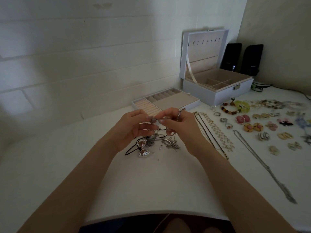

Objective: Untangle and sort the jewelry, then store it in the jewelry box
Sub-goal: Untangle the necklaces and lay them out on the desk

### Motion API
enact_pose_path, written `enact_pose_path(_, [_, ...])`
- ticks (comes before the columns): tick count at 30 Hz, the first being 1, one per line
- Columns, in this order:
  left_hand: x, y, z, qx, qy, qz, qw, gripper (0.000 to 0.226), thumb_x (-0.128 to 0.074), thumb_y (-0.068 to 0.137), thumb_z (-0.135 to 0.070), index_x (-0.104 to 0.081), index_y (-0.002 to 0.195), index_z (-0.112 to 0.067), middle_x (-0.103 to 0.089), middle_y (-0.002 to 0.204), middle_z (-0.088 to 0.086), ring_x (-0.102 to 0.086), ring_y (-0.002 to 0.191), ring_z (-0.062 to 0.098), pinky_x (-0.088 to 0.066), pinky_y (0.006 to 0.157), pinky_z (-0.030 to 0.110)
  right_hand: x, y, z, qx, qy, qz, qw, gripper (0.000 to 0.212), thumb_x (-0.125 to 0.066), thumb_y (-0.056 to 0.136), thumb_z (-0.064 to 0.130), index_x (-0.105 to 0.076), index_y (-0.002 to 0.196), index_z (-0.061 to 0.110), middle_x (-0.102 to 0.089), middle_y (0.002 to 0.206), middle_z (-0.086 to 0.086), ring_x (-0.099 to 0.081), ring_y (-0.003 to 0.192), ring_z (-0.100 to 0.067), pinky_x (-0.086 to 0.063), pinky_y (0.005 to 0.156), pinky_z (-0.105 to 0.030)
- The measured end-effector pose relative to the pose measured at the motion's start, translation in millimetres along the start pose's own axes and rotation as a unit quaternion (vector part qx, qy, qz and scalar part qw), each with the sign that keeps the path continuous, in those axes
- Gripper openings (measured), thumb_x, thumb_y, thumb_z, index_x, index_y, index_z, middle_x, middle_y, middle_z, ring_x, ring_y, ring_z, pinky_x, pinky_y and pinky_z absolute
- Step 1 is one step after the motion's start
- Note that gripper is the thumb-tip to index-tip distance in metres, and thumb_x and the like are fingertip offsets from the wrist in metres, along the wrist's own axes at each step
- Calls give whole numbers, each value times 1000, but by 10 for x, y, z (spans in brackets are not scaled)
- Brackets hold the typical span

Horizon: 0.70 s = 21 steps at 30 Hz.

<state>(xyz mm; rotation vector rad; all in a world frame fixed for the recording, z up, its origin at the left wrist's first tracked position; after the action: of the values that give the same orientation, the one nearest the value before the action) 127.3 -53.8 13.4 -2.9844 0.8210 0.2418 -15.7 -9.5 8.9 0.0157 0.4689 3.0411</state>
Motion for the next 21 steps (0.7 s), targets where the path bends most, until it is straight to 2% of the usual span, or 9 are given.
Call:
enact_pose_path(3, [27, 2, 9, 3, 10, -12, 1000, 17, -47, 90, 1, -47, 75, -7, -69, 74, 4, -69, 67, 15, -54, 54, 21, -3, -9, 13, 29, -54, -19, 998, 19, -65, 84, -1, -72, 85, 17, -63, 63, 14, -52, 54, 0, -44, 53, -15])
enact_pose_path(6, [48, 6, 23, -2, 38, -14, 999, 13, -54, 86, 0, -49, 75, -6, -72, 76, 5, -71, 72, 14, -54, 56, 20, 2, -1, -4, 74, -166, -47, 982, 16, -68, 83, 4, -73, 91, 17, -60, 74, 11, -54, 64, 2, -41, 62, -9])
enact_pose_path(9, [57, 15, 49, -8, 76, -11, 997, 15, -57, 85, 5, -52, 74, -4, -72, 82, 9, -71, 76, 15, -55, 63, 20, -1, 22, -46, 102, -290, -66, 949, 11, -70, 82, 15, -73, 92, 20, -54, 75, 7, -49, 66, -3, -40, 65, -16])
enact_pose_path(12, [44, 27, 62, -6, 61, 5, 998, 19, -54, 84, 11, -51, 72, -3, -70, 84, 11, -69, 78, 16, -56, 71, 21, 11, 25, -51, 107, -302, -68, 945, 11, -71, 82, 18, -74, 92, 20, -61, 82, 1, -55, 75, -12, -46, 70, -28])
enact_pose_path(16, [50, 35, 44, -8, 32, 0, 999, 28, -47, 82, 16, -46, 66, -6, -70, 87, 7, -68, 83, 19, -55, 77, 23, 20, 9, -24, 129, -289, -76, 946, 11, -71, 82, 16, -75, 92, 20, -65, 80, -1, -57, 73, -11, -46, 70, -24])
enact_pose_path(21, [90, 47, 40, -8, 13, -35, 999, 30, -45, 83, 17, -44, 65, -7, -71, 83, 12, -69, 73, 18, -57, 69, 22, -6, 7, -51, 104, -249, -67, 961, 10, -69, 84, 13, -70, 86, 23, -54, 57, -1, -42, 50, -7, -39, 55, -20])
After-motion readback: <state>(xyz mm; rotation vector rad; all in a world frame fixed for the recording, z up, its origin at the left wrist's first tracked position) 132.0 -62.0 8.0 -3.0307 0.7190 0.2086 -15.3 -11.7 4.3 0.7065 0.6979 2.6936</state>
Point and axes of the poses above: each hand's wrist, its own y-axis towards the middle knuckle, its own x-axis out of the back of the hand, z = x × y, the point moved 4 cm from there along y, towards the middle knuckle
